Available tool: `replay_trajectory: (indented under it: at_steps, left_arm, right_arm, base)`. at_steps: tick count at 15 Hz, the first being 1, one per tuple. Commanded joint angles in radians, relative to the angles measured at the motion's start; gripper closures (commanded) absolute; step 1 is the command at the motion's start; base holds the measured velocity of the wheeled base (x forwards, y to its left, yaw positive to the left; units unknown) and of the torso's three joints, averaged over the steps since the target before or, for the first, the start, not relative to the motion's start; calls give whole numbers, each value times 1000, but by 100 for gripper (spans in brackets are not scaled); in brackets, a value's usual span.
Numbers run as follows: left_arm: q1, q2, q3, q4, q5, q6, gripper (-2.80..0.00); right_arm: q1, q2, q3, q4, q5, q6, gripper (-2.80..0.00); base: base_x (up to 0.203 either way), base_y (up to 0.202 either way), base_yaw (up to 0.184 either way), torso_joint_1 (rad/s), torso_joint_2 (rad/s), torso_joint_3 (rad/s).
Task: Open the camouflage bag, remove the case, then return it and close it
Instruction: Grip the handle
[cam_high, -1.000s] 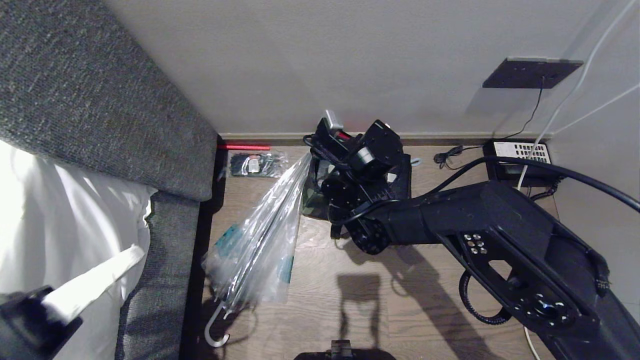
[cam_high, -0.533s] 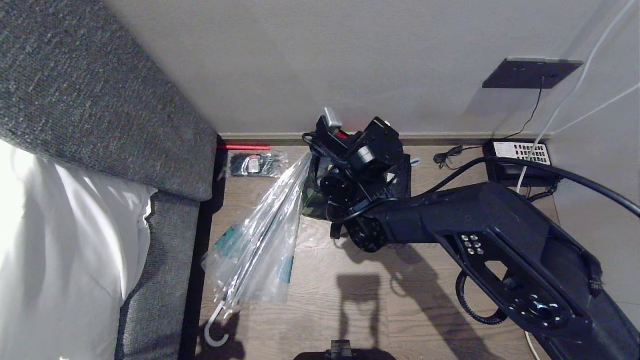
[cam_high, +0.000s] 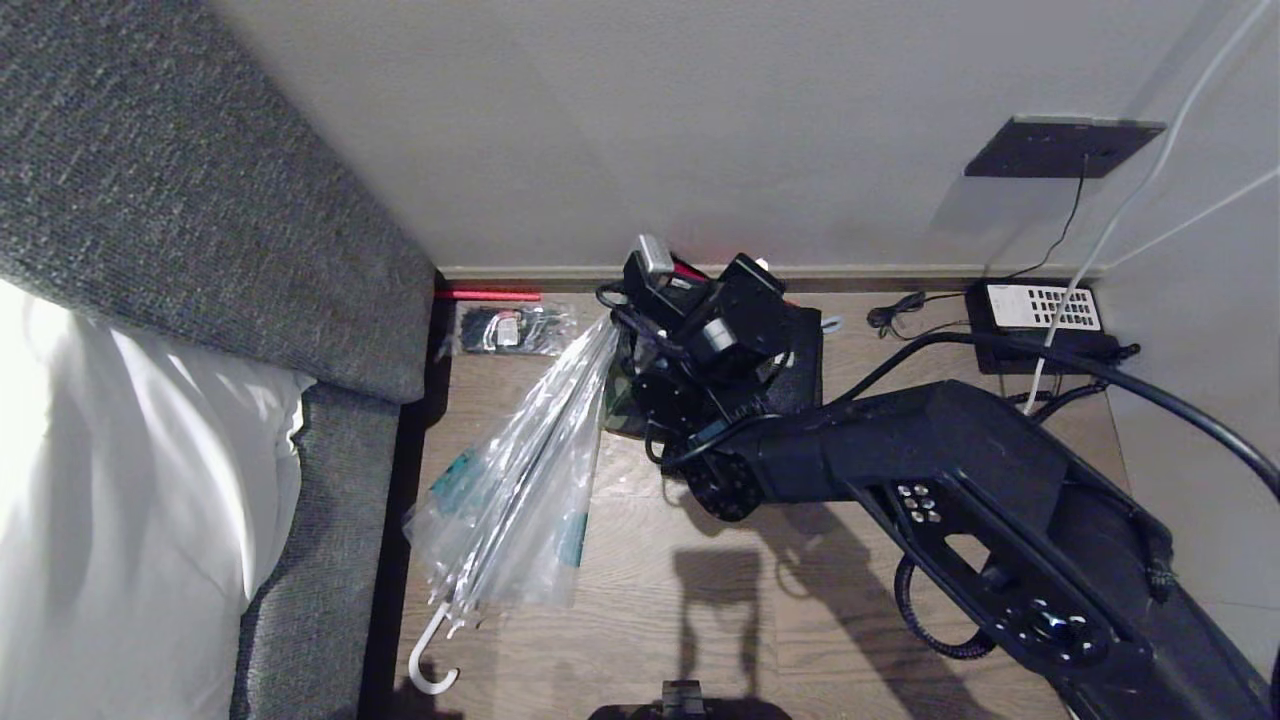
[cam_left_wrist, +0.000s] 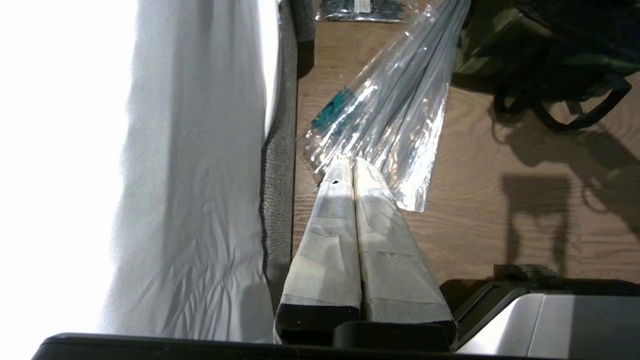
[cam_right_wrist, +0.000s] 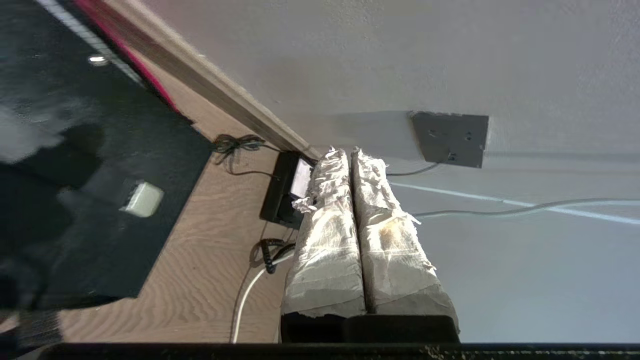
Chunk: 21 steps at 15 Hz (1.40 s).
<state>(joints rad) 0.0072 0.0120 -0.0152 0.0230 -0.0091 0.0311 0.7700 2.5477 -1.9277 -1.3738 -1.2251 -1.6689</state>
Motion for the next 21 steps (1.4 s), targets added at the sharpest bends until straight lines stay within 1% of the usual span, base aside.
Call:
replay_trajectory:
  at_steps: [1, 3, 5, 8, 10, 11, 12, 14, 15, 16, 17, 18, 19, 21]
  left_arm:
    - [0, -12, 1, -2, 0, 0, 0]
    - [0, -12, 1, -2, 0, 0, 0]
    - [0, -12, 1, -2, 0, 0, 0]
    - [0, -12, 1, -2, 0, 0, 0]
    - [0, -12, 3, -3, 0, 0, 0]
    - [0, -12, 2, -3, 0, 0, 0]
    - [0, -12, 1, -3, 0, 0, 0]
    - [0, -12, 1, -3, 1, 0, 0]
    - [0, -12, 1, -3, 1, -2, 0]
    - [0, -12, 1, -3, 1, -2, 0]
    - [0, -12, 1, -3, 1, -2, 0]
    - [0, -12, 1, -3, 1, -2, 0]
    - [0, -12, 1, -3, 1, -2, 0]
    - [0, -12, 1, -3, 1, -2, 0]
  right_arm:
    - [11, 19, 1, -7, -7, -9, 0]
    - [15, 31, 7, -3, -7, -11, 0]
    - [12, 52, 3, 2, -8, -55, 0]
    - [11, 97, 23, -17, -1, -77, 0]
    - [7, 66, 123, -20, 14, -97, 0]
    - [6, 37, 218, -18, 28, -97, 0]
    - [3, 7, 318, -19, 62, -91, -280]
    - [-14, -58, 501, -22, 191, -45, -280]
    - [-21, -84, 565, -20, 248, -19, -280]
    - [-25, -88, 596, -18, 296, 26, -280]
    - [-27, -74, 590, -16, 382, 107, -280]
    - [-28, -55, 588, -17, 467, 158, -280]
    - [-37, -38, 586, -20, 535, 172, -280]
    - [-75, -7, 539, -19, 570, 170, -280]
  base:
    - [0, 0, 0, 0, 0, 0]
    - [0, 0, 0, 0, 0, 0]
    - [0, 0, 0, 0, 0, 0]
    - [0, 0, 0, 0, 0, 0]
    - [0, 0, 0, 0, 0, 0]
    - [0, 0, 0, 0, 0, 0]
    - [0, 0, 0, 0, 0, 0]
    - [0, 0, 0, 0, 0, 0]
    - [0, 0, 0, 0, 0, 0]
    - [0, 0, 0, 0, 0, 0]
    - [0, 0, 0, 0, 0, 0]
    - [0, 0, 0, 0, 0, 0]
    - [0, 0, 0, 0, 0, 0]
    - [0, 0, 0, 0, 0, 0]
